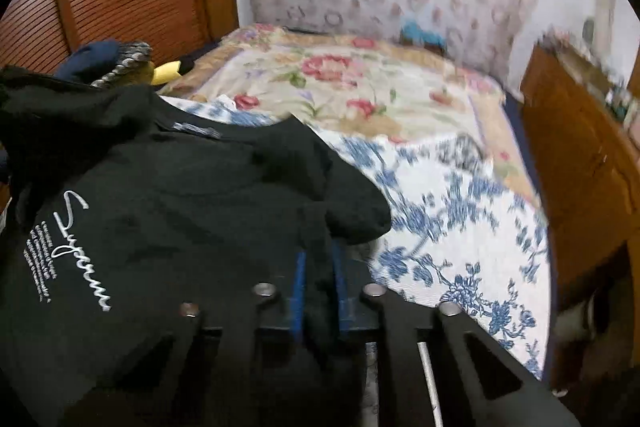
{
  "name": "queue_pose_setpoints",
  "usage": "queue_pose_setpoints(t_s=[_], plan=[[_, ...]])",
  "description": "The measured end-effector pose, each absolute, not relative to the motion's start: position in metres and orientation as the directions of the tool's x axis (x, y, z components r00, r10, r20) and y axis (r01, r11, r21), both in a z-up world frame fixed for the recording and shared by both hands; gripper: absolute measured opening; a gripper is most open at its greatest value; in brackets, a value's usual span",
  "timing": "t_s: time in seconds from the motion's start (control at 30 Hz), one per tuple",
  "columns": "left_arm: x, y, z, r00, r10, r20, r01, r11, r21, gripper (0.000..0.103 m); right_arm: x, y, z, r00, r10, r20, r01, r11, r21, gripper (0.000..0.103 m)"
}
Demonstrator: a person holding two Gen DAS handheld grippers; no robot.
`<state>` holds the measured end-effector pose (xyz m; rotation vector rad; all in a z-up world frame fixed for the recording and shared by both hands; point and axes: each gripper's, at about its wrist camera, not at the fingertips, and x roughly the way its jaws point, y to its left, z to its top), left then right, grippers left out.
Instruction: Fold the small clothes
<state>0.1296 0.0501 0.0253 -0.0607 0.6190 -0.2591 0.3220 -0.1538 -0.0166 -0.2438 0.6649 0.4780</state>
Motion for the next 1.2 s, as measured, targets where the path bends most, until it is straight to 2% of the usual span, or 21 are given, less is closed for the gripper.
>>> queue_pose_setpoints(t_s=[0.2,0.5,0.67,1.0,1.2], plan=[[0.100,0.046,0.019,0.789,-0.263,-0.555,0.227,0.965,-0.134,0.003,0.270,-0.168,0.007,0.746,0.392,-0.538,-0.489,0.871,-0.043,0.008],[0.050,0.043,0.025,0.815,-0.256,-0.520,0.227,0.966,-0.121,0.003,0.175,-0.200,0.004,0.800,0.412,-0.437,-0.466,0.884,-0.019,0.007],[0.017,0.039,0.028,0.822,-0.262,-0.505,0.240,0.964,-0.110,0.003,0.125,-0.214,0.000,0.791,0.442,-0.422,-0.484,0.875,0.011,0.007],[-0.024,0.053,0.031,0.856,-0.250,-0.452,0.191,0.966,-0.173,0.003,0.058,-0.247,0.001,0.795,0.450,-0.406,-0.482,0.876,0.026,0.007],[-0.038,0.059,0.023,0.849,-0.224,-0.479,0.161,0.972,-0.168,0.003,0.011,-0.256,-0.004,0.780,0.411,-0.472,-0.476,0.879,-0.022,0.007]])
